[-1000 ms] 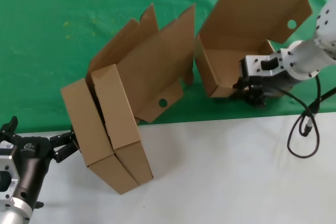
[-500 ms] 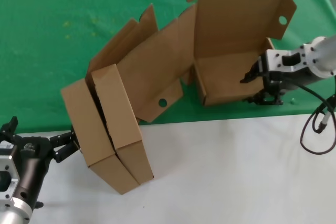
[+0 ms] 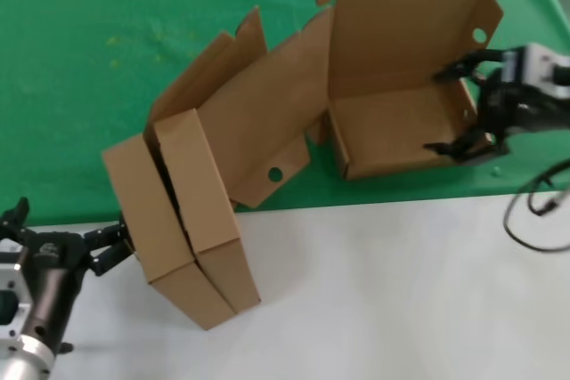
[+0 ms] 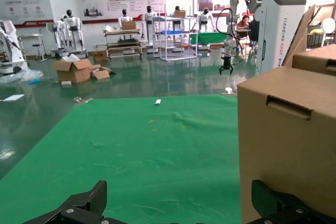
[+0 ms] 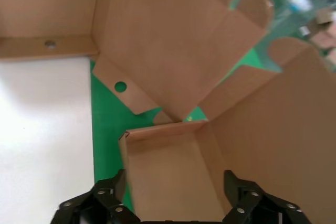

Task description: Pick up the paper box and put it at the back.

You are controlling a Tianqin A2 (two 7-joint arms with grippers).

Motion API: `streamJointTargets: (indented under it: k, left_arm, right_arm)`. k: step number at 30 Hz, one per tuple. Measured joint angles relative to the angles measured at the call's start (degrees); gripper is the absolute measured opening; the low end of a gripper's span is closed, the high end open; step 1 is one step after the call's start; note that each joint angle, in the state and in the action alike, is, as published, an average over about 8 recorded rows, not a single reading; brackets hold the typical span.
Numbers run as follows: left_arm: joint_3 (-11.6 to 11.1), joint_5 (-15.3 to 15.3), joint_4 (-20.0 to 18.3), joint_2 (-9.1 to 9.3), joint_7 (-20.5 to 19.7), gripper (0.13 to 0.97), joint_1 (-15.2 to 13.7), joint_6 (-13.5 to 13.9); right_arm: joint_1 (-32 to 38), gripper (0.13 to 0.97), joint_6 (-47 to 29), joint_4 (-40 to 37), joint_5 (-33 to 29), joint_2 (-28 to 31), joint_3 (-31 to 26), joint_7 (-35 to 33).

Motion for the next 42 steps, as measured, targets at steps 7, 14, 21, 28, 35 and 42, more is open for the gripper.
streamJointTargets:
  k: [7, 14, 21, 28, 35, 42]
  left_arm:
    - [0.0, 0.0, 0.0, 0.0, 0.0, 0.966, 0.0, 0.0]
    - [0.0, 0.0, 0.0, 0.0, 0.0, 0.966, 0.0, 0.0]
    - [0.0, 0.0, 0.0, 0.0, 0.0, 0.966, 0.0, 0.0]
    - [0.0, 0.0, 0.0, 0.0, 0.0, 0.966, 0.0, 0.0]
    - [0.0, 0.0, 0.0, 0.0, 0.0, 0.966, 0.0, 0.0]
    - [0.0, 0.0, 0.0, 0.0, 0.0, 0.966, 0.0, 0.0]
  right_arm:
    - [-13.9, 0.686, 6.5, 16.1, 10.8, 9.8, 4.8, 10.2]
    - [-30.0, 0.831, 21.8, 32.2, 25.8, 23.0, 3.0, 22.6]
    - [-45.4, 0.906, 37.0, 45.0, 31.0, 30.5, 4.9, 36.5]
    - [-61.8, 0.935, 53.6, 52.9, 34.5, 24.9, 15.7, 43.2]
    - [-73.7, 0.966, 66.9, 59.2, 41.2, 14.9, 24.6, 39.6]
    - [-75.8, 0.966, 68.6, 60.6, 41.5, 11.0, 25.5, 37.2]
